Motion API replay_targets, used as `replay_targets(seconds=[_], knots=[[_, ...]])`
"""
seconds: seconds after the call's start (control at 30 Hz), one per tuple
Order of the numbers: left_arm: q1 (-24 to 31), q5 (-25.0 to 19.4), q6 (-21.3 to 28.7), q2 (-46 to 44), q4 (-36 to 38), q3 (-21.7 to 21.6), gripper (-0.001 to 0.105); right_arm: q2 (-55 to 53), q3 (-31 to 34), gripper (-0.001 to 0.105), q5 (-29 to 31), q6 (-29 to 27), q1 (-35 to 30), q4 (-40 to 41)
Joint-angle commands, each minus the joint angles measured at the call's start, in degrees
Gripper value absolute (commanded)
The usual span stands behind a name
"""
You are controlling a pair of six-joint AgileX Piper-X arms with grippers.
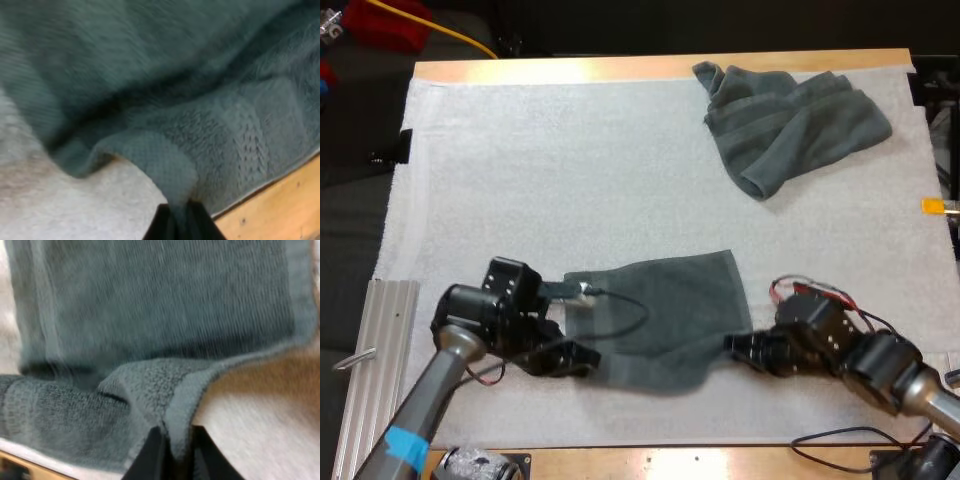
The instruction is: Pick towel from pile, fold and stack
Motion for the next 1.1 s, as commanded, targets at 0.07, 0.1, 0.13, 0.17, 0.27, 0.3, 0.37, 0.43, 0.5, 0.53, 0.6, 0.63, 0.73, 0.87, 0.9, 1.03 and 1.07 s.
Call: replay_targets(seconds=[0.07, 0.1, 0.13, 0.17, 0.27, 0.3, 0.37, 0.43, 0.5, 0.53, 0.6, 0.63, 0.73, 0.87, 0.9, 1.03, 1.07], knots=[[3.1, 2.9, 0.6, 2.0, -1.6, -0.5, 0.000, 2.5, -0.4, 0.001, -4.3, 0.6, -3.6, -5.7], [4.0, 3.6, 0.6, 2.7, -2.3, -0.5, 0.000, 3.6, -0.4, 0.001, -5.4, 1.3, -4.7, -7.4], [4.6, 4.1, 0.6, 3.4, -2.9, -0.6, 0.000, 4.3, -0.4, 0.001, -5.9, 1.7, -5.3, -8.3], [5.2, 4.6, 0.5, 4.0, -3.6, -0.7, 0.000, 5.1, -0.4, 0.001, -6.5, 2.0, -6.0, -9.3], [6.7, 5.3, 0.0, 6.1, -5.3, -0.8, 0.000, 7.5, -0.4, 0.001, -7.2, 2.9, -7.8, -11.9], [7.2, 5.3, -0.4, 6.8, -6.1, -0.9, 0.000, 8.3, -0.4, 0.001, -7.4, 3.1, -8.4, -12.9], [8.2, 5.3, -1.0, 7.5, -7.5, -1.0, 0.000, 9.5, -0.4, 0.001, -7.8, 3.4, -9.2, -14.4], [9.4, 5.3, -1.5, 7.9, -9.1, -1.0, 0.000, 10.7, -0.4, 0.001, -7.9, 3.4, -9.7, -15.7], [10.7, 5.4, -2.4, 7.9, -11.1, -1.0, 0.000, 11.9, -0.4, 0.001, -8.0, 3.4, -10.6, -17.1], [11.1, 5.6, -2.5, 7.9, -11.7, -1.0, 0.000, 12.5, -0.4, 0.001, -8.2, 3.4, -10.9, -17.6], [11.9, 6.0, -3.0, 7.9, -13.9, -1.0, 0.000, 13.8, -0.7, 0.001, -9.1, 3.4, -11.9, -18.8], [12.0, 6.1, -3.4, 7.9, -14.7, -1.0, 0.000, 14.4, -0.8, 0.001, -9.3, 3.4, -12.3, -19.1], [12.0, 6.1, -4.0, 7.9, -16.7, -1.0, 0.000, 16.1, -2.3, 0.001, -9.4, 3.2, -13.3, -19.4], [12.0, 6.1, -4.0, 9.2, -17.3, -1.0, 0.000, 18.6, -5.1, 0.001, -9.5, 3.2, -13.7, -19.4], [12.0, 6.0, -4.1, 9.9, -17.3, -1.0, 0.000, 19.5, -5.9, 0.001, -9.5, 3.2, -13.7, -19.4], [12.0, 5.6, -4.4, 12.4, -17.3, -1.0, 0.000, 22.2, -7.8, 0.001, -9.5, 3.2, -13.7, -19.4], [12.0, 5.6, -4.4, 12.9, -17.3, -1.0, 0.000, 22.7, -8.0, 0.001, -9.5, 3.2, -13.7, -19.4]])
